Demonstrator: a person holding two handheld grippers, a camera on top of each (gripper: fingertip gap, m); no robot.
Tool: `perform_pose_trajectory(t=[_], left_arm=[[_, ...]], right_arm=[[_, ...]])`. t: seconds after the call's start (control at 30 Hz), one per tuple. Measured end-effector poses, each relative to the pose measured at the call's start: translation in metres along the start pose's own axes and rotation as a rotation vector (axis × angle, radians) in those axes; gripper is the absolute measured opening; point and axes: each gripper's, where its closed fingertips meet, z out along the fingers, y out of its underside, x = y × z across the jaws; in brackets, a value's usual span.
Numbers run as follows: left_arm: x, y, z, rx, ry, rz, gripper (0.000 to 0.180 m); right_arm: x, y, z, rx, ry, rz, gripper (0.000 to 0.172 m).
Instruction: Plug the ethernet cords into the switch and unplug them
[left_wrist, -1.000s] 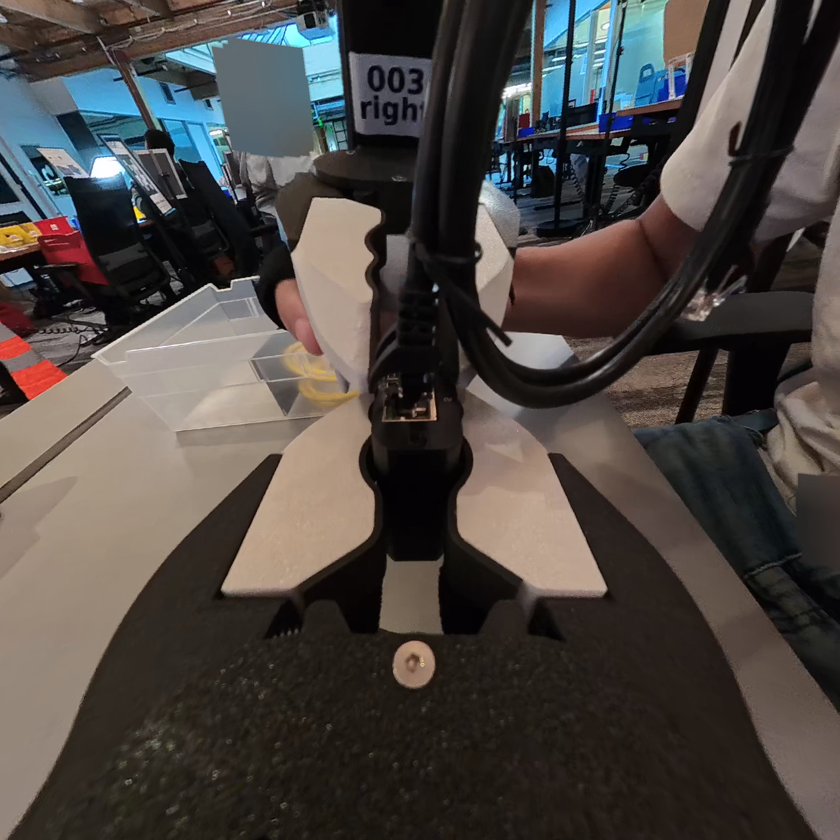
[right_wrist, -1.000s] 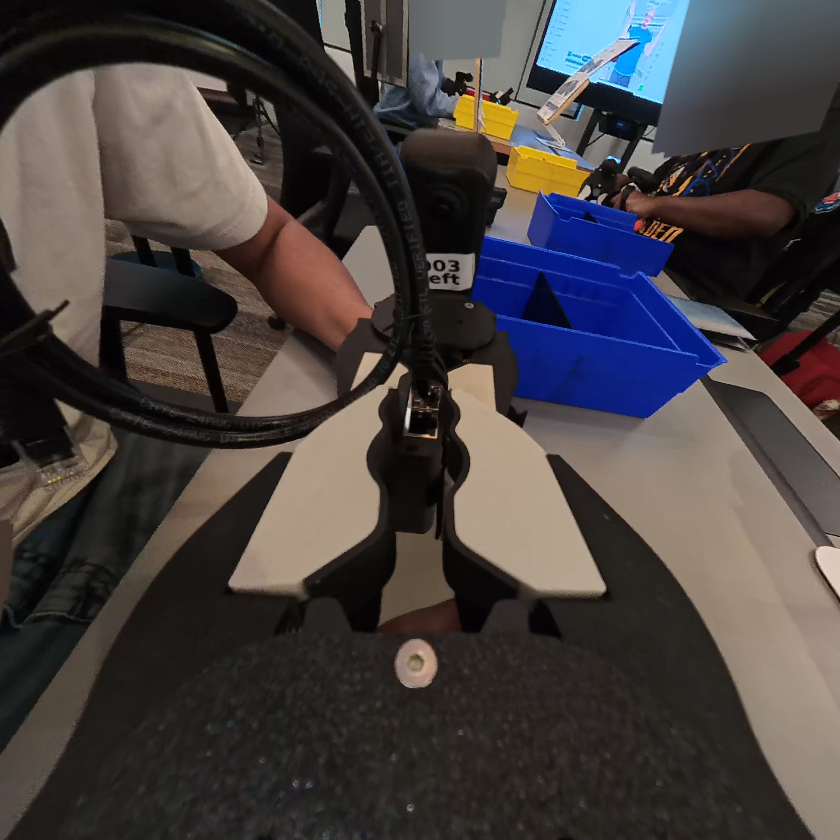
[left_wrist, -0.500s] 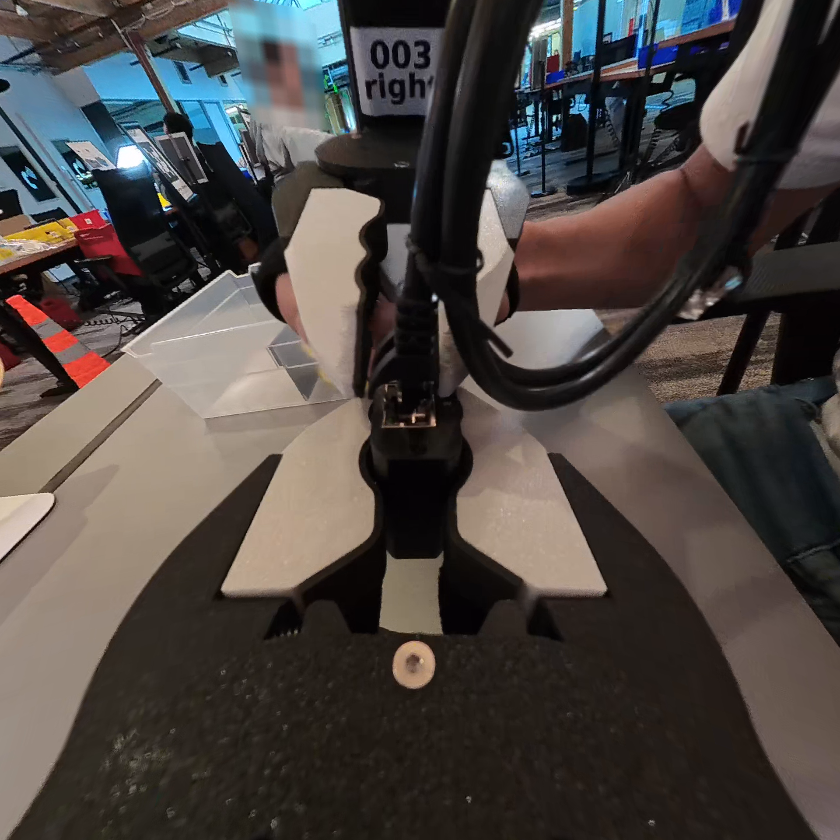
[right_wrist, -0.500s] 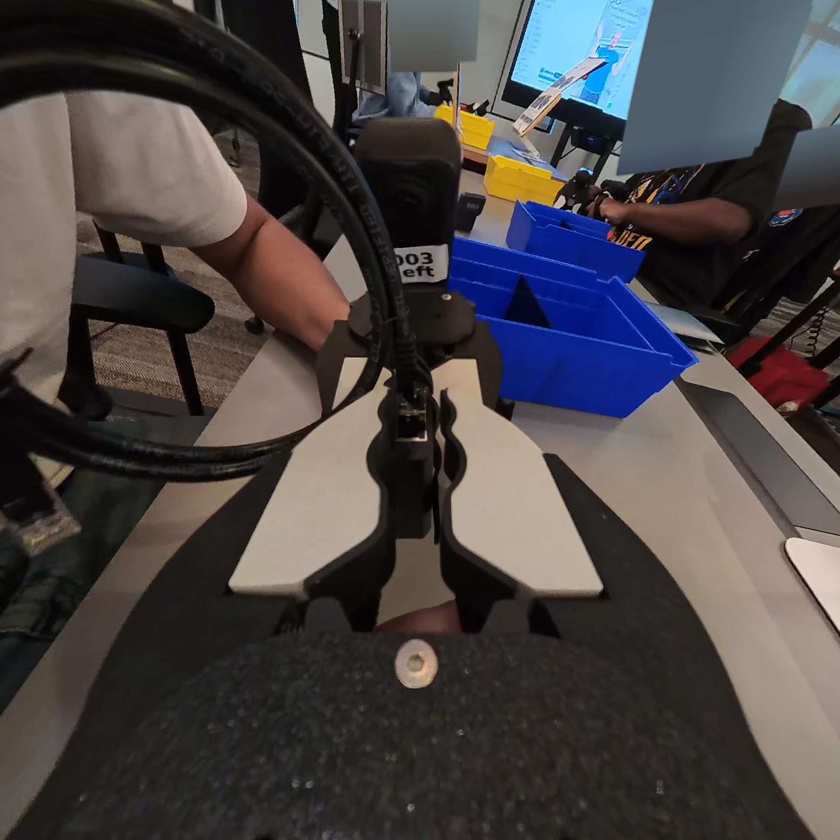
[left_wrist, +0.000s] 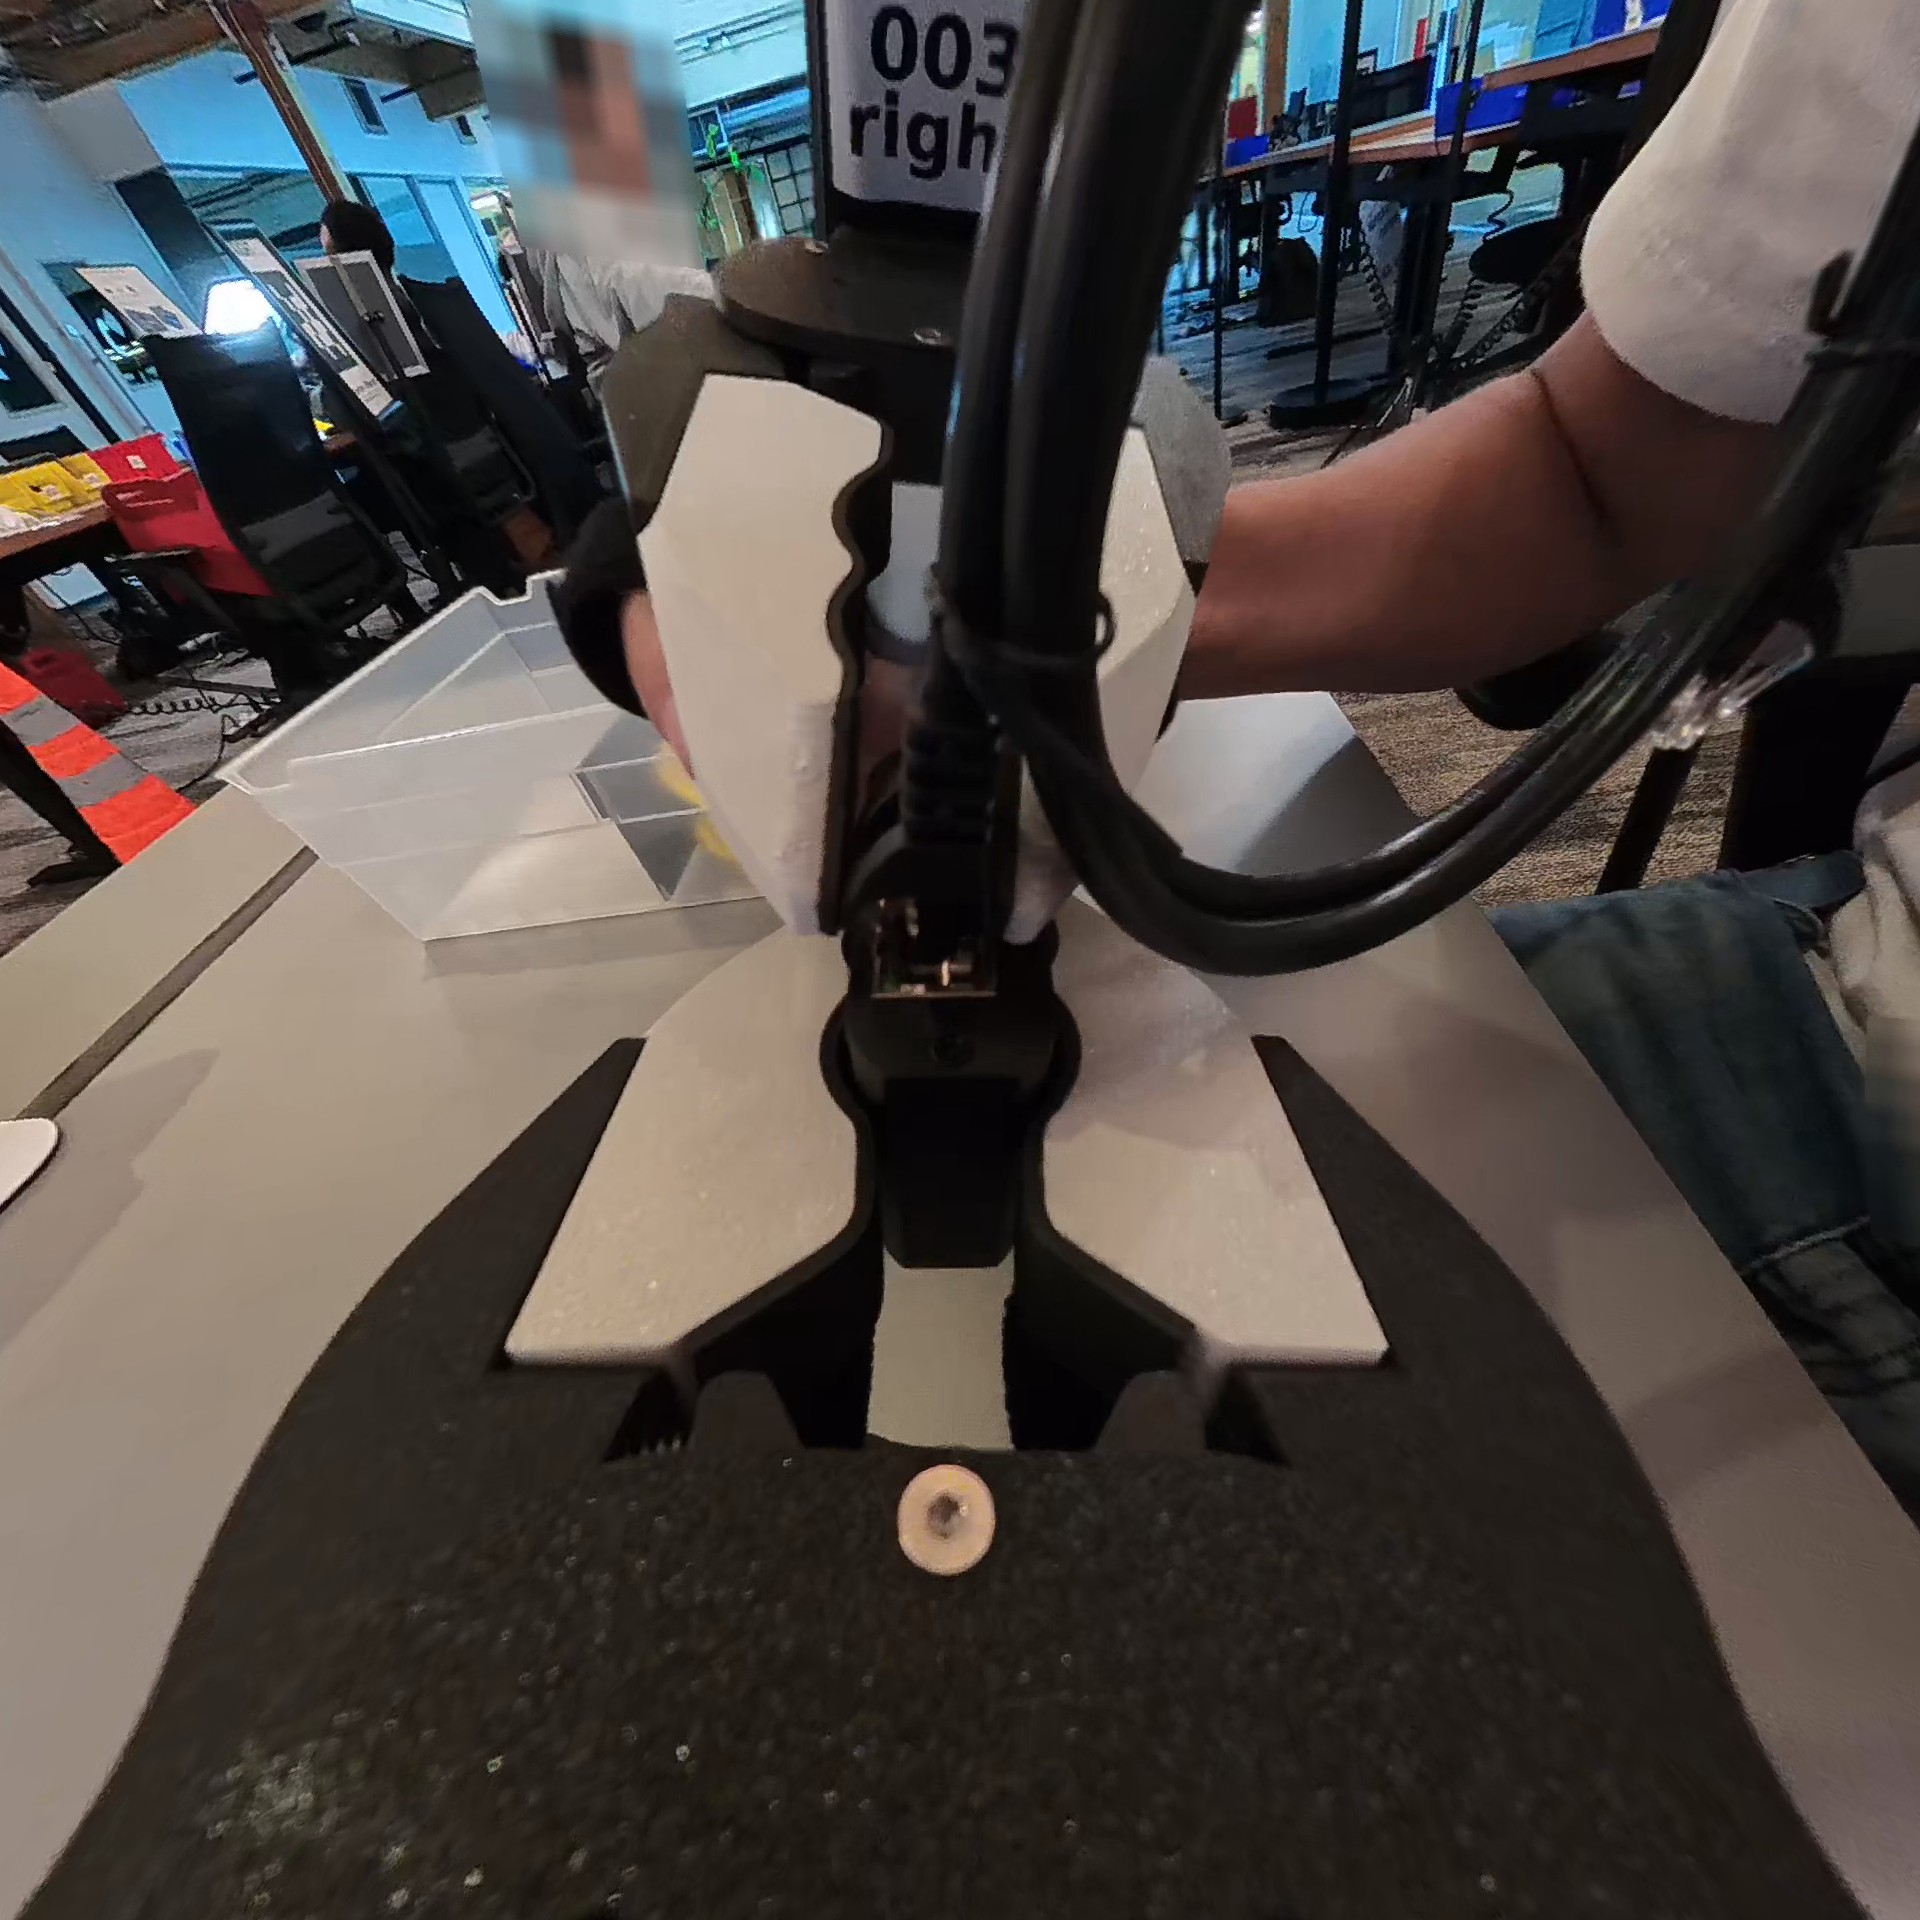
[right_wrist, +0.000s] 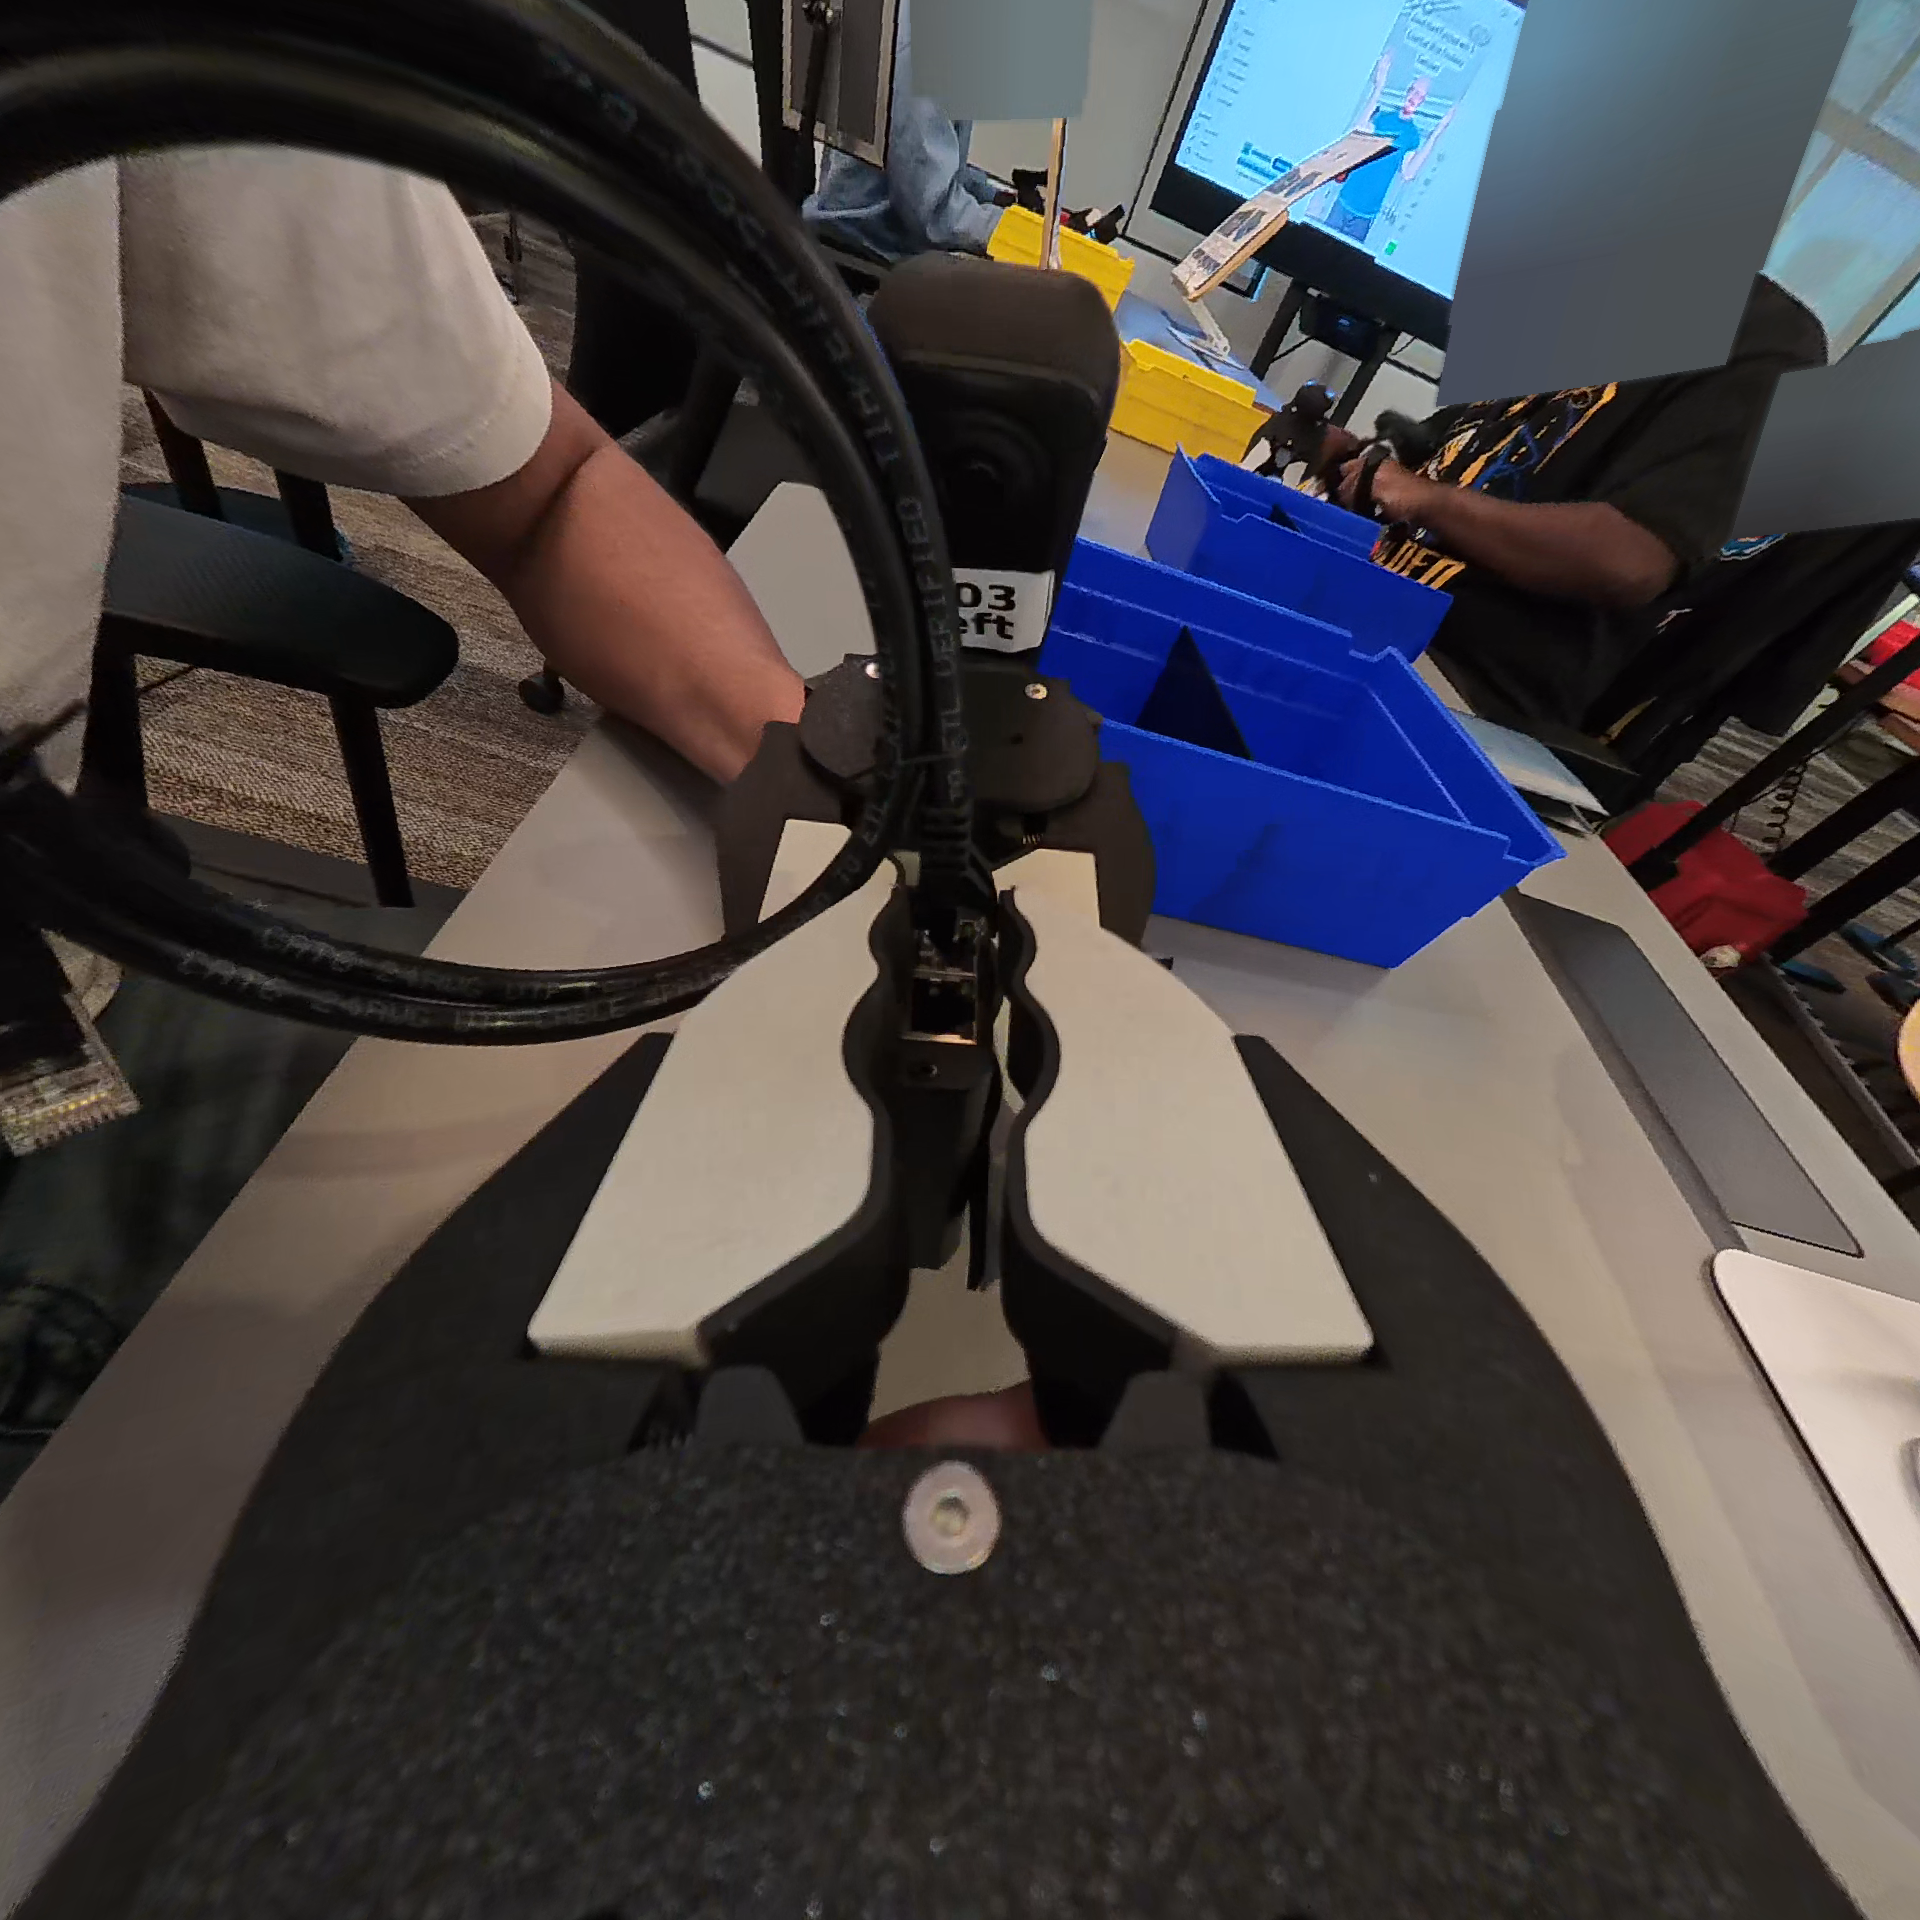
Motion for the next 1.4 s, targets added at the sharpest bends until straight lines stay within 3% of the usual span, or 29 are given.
perform_pose_trajectory(t=[0.47, 0.6, 0.73, 1.0, 1.23, 1.4], left_arm=[[-0.009, 0.009, 0.000, -0.057, 0.007, -0.073, 0.026], [-0.004, 0.010, -0.003, -0.082, 0.055, -0.079, 0.026], [-0.004, 0.020, -0.001, -0.143, 0.066, -0.079, 0.026], [-0.020, 0.002, -0.009, -0.037, -0.044, -0.054, 0.029], [-0.026, 0.012, -0.007, -0.075, -0.066, -0.066, 0.025], [-0.021, 0.010, -0.007, -0.062, -0.022, -0.114, 0.025]], right_arm=[[0.007, 0.010, -0.001, 0.065, -0.037, 0.196, 0.011], [0.007, 0.010, 0.000, -0.069, 0.043, -0.027, 0.012], [0.007, 0.018, -0.002, -0.178, 0.064, -0.124, 0.012], [0.017, 0.001, -0.012, 0.089, 0.001, 0.139, 0.011], [0.021, 0.010, -0.014, 0.044, 0.030, 0.134, 0.011], [0.021, 0.006, -0.013, 0.115, 0.018, 0.201, 0.012]])
